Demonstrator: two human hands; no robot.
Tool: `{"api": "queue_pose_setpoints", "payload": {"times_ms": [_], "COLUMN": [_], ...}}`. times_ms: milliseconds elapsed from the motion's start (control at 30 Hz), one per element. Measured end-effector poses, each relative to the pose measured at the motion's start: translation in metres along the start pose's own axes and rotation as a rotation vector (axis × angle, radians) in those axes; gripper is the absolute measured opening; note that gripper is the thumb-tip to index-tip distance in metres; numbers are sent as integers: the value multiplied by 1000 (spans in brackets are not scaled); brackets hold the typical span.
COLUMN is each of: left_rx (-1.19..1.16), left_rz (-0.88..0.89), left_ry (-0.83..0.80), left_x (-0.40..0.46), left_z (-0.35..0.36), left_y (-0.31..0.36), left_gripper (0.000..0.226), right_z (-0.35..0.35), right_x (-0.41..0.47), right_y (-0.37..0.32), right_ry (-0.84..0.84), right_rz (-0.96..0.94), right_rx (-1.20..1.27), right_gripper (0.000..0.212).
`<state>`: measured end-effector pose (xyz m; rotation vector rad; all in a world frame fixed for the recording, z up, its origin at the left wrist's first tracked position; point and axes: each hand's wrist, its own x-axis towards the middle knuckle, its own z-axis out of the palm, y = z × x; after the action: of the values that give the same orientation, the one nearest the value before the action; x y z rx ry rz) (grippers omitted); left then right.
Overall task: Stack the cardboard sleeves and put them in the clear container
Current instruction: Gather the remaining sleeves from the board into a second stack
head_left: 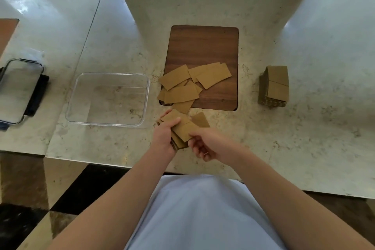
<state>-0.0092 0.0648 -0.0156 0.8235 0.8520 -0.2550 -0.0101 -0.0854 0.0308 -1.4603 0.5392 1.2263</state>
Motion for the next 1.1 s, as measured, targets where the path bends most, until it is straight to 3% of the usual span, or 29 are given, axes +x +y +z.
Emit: {"api": "queue_pose_setpoints", "payload": {"times_ms": [100,167,267,333,433,667,733,833,967,1033,1100], "left_rx": [-82,-142,-184,-183,-187,-131,-90,-65,-15,-14,53], "left_rz": [-36,-73,-94,-102,-124,-162,-134,-78,-102,-117,-128], "left_ry": [-42,-55,-104,-125,-138,-96,-42,-14,-42,-90,-127], "left_x": [1,-2,-8,-12,-18,-19,-15,-9,-1,-3,-8], "left_z": [-11,-28,-51,-63,-70,-70,-70,-69,-67,-62,-56], "left_y": [7,13,19,17,12,2,0,-3,-7,-6,-5], "left_gripper": [37,33,31,39,42,39,41,65,84,72,38], "right_z": [-12,-20,-25,-23,-15,-8,-6,0,24,37,44], "right_x": [8,23,48,61,72,72,65,52,36,32,32], "right_y": [8,10,12,13,12,11,10,5,6,7,8], "right_ry": [8,213,554,595,571,650,647,522,368,335,324], "right_rz": [-43,-164,-443,-579,-607,-635,-583,-492,-416,-412,-426], "right_rx": [-242,-433,-894,-1133,-1316,-1404,-1222,-844,-699,-717,-799], "right_gripper": [58,61,39,50,62,66,65,46,50,47,48]}}
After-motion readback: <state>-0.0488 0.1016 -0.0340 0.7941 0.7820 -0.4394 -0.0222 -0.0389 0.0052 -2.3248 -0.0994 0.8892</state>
